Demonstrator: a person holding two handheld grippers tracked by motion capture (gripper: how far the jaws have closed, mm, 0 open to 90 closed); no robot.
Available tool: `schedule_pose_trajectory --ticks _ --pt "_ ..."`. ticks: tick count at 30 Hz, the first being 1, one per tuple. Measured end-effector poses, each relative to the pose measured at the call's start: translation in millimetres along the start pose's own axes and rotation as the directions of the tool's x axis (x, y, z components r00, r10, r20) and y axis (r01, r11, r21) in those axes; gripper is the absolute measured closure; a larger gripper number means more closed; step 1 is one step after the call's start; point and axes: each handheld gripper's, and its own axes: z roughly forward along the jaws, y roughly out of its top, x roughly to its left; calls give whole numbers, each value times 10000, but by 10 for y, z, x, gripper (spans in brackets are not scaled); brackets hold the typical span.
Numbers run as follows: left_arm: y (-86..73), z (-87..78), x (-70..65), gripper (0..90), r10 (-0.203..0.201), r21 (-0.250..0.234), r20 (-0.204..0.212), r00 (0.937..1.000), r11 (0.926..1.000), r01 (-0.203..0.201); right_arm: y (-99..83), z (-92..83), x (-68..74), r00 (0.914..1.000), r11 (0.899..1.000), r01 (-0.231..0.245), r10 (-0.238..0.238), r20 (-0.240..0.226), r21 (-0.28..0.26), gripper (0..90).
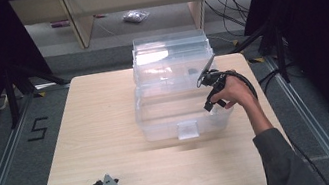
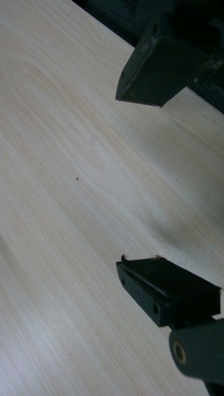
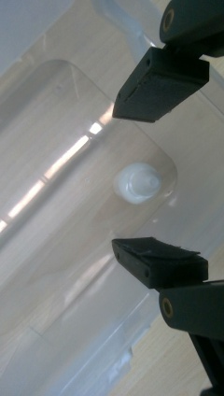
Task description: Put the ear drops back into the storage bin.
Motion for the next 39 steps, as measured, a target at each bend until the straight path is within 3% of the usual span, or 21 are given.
schedule_pose_trajectory --ticks 1,10,17,27,30,32,39 --pt "-1 3 -2 149 -22 -1 -3 10000 10000 22 -3 -19 -5 9997 9997 198 -197 114 -107 313" --pt "0 7 -9 149 -84 -79 -2 10000 9999 84 -94 -178 108 9995 9966 299 -290 121 -774 280" --pt "1 2 -1 149 -3 5 -6 10000 10000 3 -169 -249 200 9999 9928 147 -144 28 -1189 271" --pt "1 0 1 149 8 7 -15 10000 10000 -8 -266 -385 314 9997 9825 235 -236 18 -1850 265" --pt "-4 11 -9 149 -255 -61 -21 9997 9997 255 -296 -426 349 9995 9764 299 -317 -49 -2138 264" --pt "1 -2 1 149 -10 -9 -19 10000 10000 10 -314 -440 373 9990 9734 408 -435 -70 -2255 264" --pt "0 3 -2 149 -56 -34 -20 10000 10000 55 -397 -487 445 9990 9699 352 -406 -172 -2411 263"
